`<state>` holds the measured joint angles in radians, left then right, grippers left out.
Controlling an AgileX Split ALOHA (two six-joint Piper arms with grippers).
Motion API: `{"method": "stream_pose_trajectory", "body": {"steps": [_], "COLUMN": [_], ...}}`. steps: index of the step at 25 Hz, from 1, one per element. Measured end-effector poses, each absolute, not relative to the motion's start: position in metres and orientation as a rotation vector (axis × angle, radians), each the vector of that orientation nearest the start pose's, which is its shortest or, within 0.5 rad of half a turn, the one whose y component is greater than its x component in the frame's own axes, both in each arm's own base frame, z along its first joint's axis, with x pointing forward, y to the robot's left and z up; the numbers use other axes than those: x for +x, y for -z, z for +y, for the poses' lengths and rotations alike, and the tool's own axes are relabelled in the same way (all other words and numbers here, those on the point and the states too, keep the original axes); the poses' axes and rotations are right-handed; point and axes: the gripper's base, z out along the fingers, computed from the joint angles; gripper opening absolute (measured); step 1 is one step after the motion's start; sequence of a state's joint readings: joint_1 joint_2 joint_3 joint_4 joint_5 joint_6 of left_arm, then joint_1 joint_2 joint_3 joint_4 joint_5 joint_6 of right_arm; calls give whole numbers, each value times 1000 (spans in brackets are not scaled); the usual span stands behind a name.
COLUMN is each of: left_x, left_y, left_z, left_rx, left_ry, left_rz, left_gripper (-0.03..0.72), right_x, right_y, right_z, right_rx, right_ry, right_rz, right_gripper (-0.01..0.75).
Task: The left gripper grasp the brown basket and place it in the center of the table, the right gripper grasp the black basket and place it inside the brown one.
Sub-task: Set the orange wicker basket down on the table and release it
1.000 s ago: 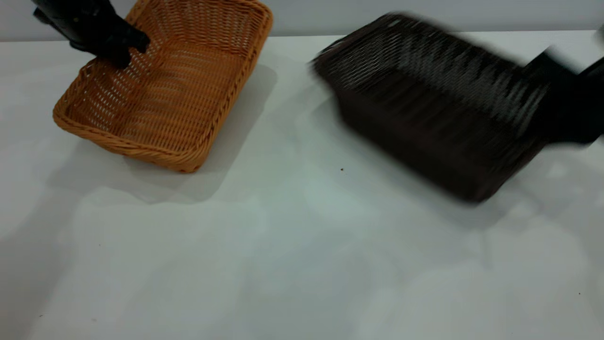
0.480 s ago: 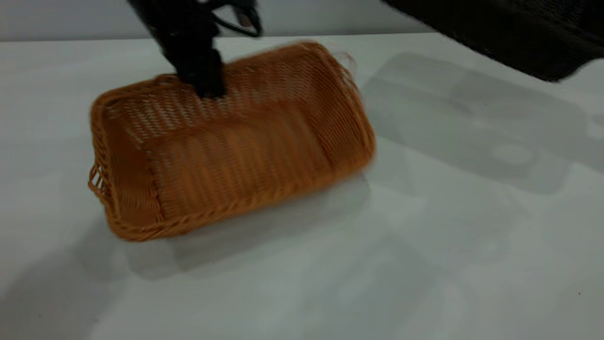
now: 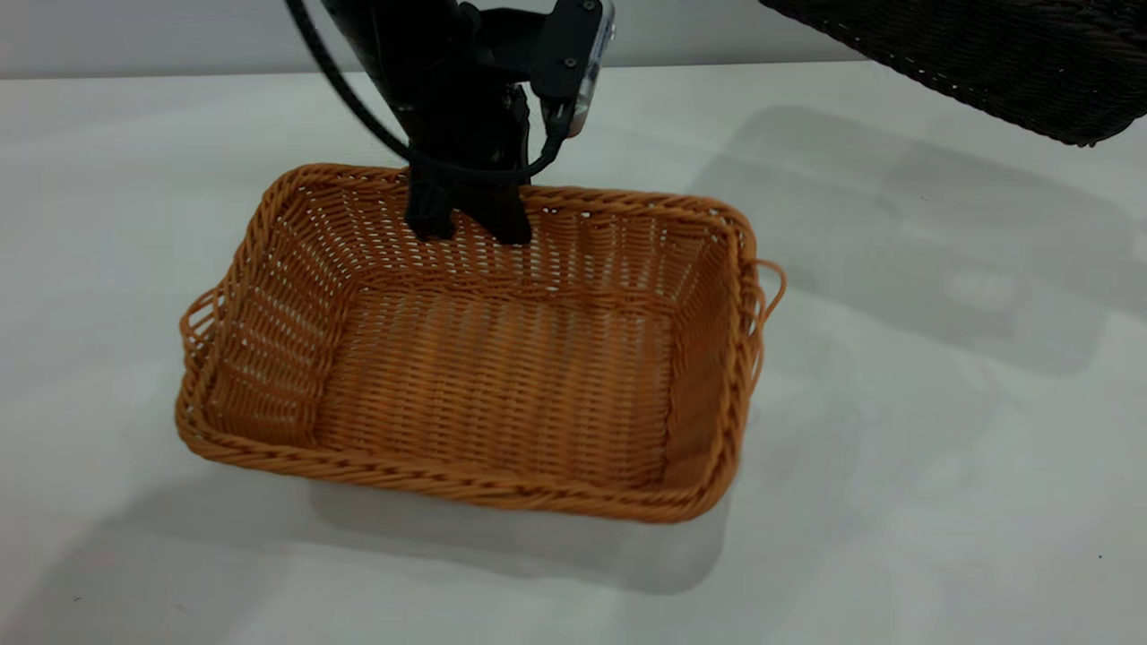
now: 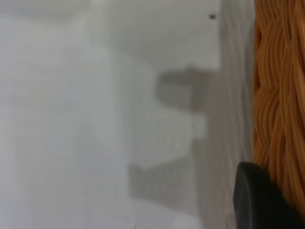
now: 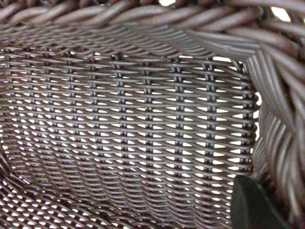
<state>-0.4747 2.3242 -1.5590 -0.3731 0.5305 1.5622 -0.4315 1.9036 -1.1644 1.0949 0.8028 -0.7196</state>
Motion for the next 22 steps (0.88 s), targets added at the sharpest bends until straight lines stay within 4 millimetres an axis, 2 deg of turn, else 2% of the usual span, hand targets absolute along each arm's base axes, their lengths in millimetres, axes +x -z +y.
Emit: {"method": "stream_pose_trajectory", "body": {"steps": [5,13,15,17,19,22], "left_x": [405,408,411,414,418,431], "left_y": [-80,-81,-83,-93,-111,-150], "left_z": [-229,-231,-231,-230,-223,-192], "left_rx": [-2668,-2663,-2652,-2584,-2453,-2145], "left_ry": [-62,-34,-13,-13,-36,-92], "left_rz": [-2386,-2448,-2492,-2609,-2783,-3094], "left_gripper": [142,422,471,499,507,509], "right_x": [363,363,363,362,361,359], "right_y": [-181,-182,-182,-182,-182,-180], "right_z": [-103,-102,-101,-100,-99,-94], "right_rx": [577,574,570,561,547,530], "right_ry": [-838,-845,-856,-870,-888,-906], "right_rz": [2424,2425,2428,2434,2449,2493], "right_gripper": [82,82,82,82,82,82]}}
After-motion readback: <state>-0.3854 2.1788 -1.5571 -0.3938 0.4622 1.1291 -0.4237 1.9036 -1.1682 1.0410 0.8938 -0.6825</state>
